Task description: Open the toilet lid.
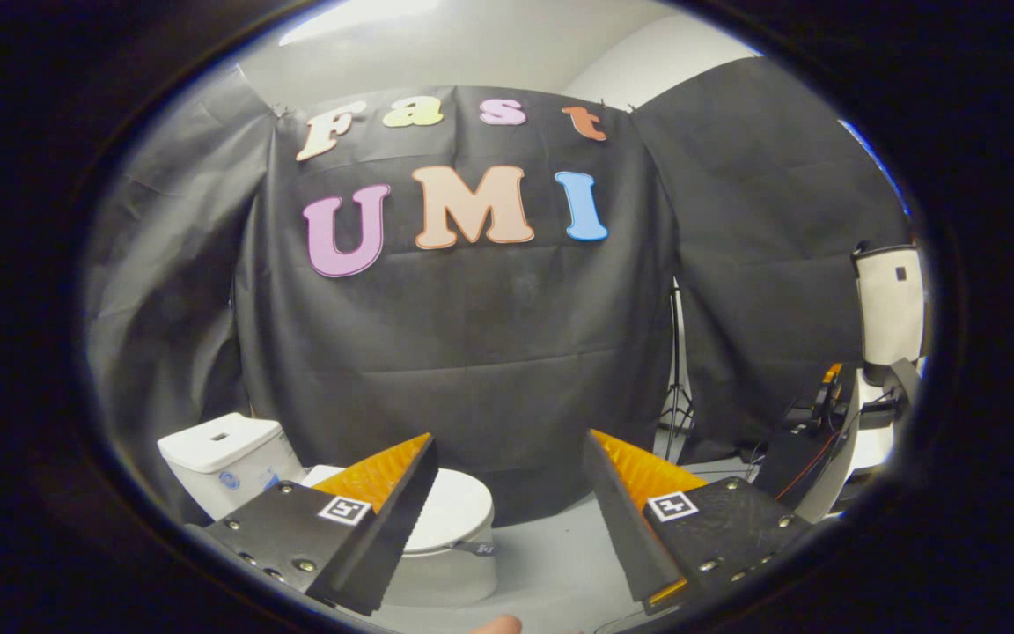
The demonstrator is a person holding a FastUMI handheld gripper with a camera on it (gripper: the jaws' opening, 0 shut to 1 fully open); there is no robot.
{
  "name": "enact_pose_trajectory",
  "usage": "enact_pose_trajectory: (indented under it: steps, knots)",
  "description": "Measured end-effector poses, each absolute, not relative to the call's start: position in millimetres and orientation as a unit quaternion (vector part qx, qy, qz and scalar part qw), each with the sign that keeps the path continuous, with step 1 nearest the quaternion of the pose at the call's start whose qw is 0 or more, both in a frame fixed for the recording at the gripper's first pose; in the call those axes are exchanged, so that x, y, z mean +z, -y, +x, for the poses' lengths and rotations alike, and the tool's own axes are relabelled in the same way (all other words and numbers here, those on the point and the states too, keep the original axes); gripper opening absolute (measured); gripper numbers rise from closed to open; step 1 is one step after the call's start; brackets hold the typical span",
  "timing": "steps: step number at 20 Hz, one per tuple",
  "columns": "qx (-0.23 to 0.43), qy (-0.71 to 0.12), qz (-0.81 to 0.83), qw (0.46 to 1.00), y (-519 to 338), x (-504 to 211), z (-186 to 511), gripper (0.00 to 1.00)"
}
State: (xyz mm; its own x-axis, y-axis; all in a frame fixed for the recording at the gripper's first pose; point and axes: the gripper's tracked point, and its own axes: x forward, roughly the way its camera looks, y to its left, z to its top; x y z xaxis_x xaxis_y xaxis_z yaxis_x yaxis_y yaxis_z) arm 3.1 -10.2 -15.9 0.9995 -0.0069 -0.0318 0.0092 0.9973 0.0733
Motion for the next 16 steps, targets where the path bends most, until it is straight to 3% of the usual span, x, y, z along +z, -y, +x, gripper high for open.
enact_pose_trajectory:
  steps: [11,16]
  knots:
    - [-0.001,-0.054,0.079,0.995,13,-43,14,0.98]
    - [-0.002,-0.071,0.141,0.988,18,-67,22,0.92]
